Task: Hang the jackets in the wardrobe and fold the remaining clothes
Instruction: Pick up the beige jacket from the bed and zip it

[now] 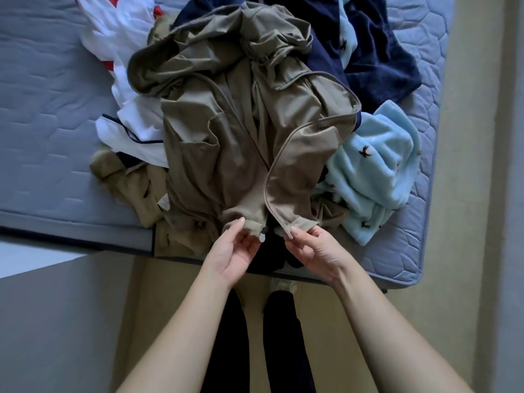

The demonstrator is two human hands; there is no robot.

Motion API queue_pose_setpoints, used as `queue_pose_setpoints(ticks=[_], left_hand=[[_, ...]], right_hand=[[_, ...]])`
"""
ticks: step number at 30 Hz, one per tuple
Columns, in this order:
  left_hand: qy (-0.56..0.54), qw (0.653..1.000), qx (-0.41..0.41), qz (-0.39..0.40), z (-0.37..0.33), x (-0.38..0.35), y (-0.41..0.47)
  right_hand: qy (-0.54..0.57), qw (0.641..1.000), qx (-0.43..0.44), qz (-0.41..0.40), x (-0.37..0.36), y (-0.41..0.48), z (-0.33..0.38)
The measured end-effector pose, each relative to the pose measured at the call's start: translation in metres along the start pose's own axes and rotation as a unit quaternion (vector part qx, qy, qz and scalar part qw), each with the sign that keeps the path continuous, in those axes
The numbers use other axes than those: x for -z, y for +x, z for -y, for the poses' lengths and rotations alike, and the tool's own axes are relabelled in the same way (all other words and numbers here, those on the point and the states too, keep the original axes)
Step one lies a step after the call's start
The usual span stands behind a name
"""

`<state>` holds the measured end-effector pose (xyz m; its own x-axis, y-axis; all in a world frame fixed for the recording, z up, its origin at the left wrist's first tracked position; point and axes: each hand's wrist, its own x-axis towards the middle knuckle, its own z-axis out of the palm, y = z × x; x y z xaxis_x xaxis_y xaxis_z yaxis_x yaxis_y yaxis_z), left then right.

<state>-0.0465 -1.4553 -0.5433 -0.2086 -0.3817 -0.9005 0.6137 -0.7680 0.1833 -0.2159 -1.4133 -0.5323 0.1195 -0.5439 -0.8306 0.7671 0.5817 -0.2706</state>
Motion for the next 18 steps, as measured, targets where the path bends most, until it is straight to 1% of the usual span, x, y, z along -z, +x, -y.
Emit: queue_pose_setpoints(ticks=[3, 7, 9, 13, 18], left_hand=[[-0.013, 0.995, 0.010, 0.095, -0.018, -0.007, -0.026], [-0.006, 0.978, 0.016, 0.207, -0.033, -0.004, -0.029], [0.032, 0.976, 0.002, 0.214, -0.036, -0.003, -0.022], [0.088, 0.979, -0.064, 0.171, -0.040, 0.000, -0.007], [0.134, 0.971, -0.087, 0.178, -0.051, 0.004, -0.003]], right_hand=[[0.012, 1.000, 0.007, 0.021, -0.020, -0.007, -0.006], [0.021, 0.998, 0.033, 0.044, -0.036, 0.001, -0.013], [0.012, 0.997, 0.044, 0.062, -0.040, 0.007, -0.017], [-0.021, 0.995, 0.053, 0.077, -0.047, 0.016, -0.023], [-0.035, 0.995, 0.060, 0.075, -0.054, 0.020, -0.022]])
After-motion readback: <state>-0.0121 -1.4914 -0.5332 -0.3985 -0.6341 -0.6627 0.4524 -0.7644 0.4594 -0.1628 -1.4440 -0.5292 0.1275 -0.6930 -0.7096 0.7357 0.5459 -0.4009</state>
